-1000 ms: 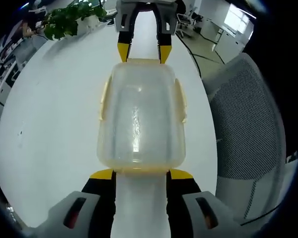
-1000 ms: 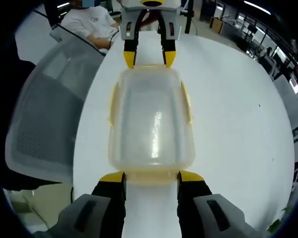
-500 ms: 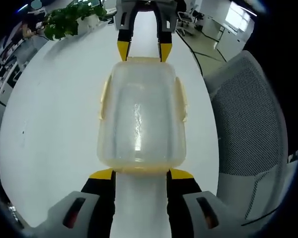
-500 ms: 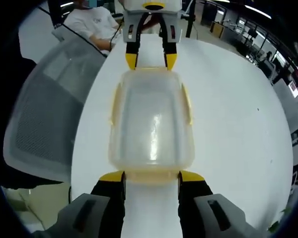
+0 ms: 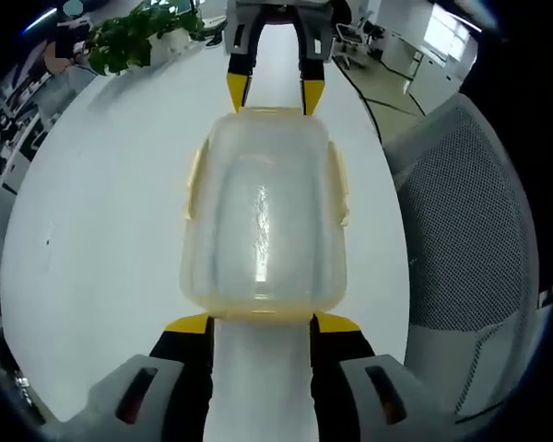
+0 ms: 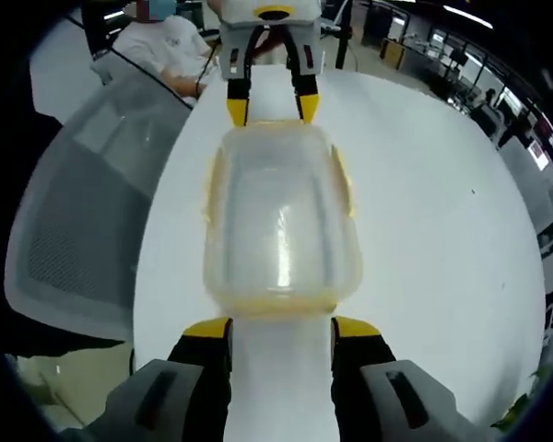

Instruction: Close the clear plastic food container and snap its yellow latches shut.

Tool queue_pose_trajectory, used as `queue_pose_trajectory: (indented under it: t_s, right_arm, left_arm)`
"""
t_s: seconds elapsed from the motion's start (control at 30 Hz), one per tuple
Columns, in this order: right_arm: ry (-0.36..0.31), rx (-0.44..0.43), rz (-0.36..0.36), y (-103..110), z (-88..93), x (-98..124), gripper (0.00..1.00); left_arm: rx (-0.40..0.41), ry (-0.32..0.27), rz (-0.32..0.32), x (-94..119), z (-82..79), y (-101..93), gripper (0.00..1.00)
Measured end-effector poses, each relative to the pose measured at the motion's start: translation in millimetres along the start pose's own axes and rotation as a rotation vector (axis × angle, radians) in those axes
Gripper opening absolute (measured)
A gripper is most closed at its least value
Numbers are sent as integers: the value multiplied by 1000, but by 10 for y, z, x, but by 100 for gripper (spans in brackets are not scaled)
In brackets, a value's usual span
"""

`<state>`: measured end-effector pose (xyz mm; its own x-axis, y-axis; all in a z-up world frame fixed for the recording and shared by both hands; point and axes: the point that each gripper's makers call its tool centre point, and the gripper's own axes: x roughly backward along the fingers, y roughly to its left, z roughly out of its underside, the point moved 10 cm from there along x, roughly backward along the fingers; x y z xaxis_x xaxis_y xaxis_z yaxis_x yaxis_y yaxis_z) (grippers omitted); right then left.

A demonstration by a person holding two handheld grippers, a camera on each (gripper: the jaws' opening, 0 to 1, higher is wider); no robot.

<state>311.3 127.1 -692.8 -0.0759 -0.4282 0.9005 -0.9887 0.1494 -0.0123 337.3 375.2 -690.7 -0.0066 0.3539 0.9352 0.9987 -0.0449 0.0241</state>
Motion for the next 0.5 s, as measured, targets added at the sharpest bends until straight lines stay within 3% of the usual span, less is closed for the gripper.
queue_pose_trajectory:
  t_s: [0.13, 0.33, 0.4, 0.5]
  right_arm:
    - [-23, -54, 3, -11, -6, 24, 41]
    - [-41, -251, -18, -10, 53, 83, 41]
    - [-77, -317, -21, 4, 65, 120, 41]
    - [-129, -445, -19, 1, 81, 170, 41]
  left_arm:
    - [10, 4, 2, -6, 15, 1, 39]
    - [37, 11, -15, 46, 68, -14, 40]
    - [88, -6, -27, 72, 110, -28, 40]
    - [244, -99, -25, 153, 137, -88, 39]
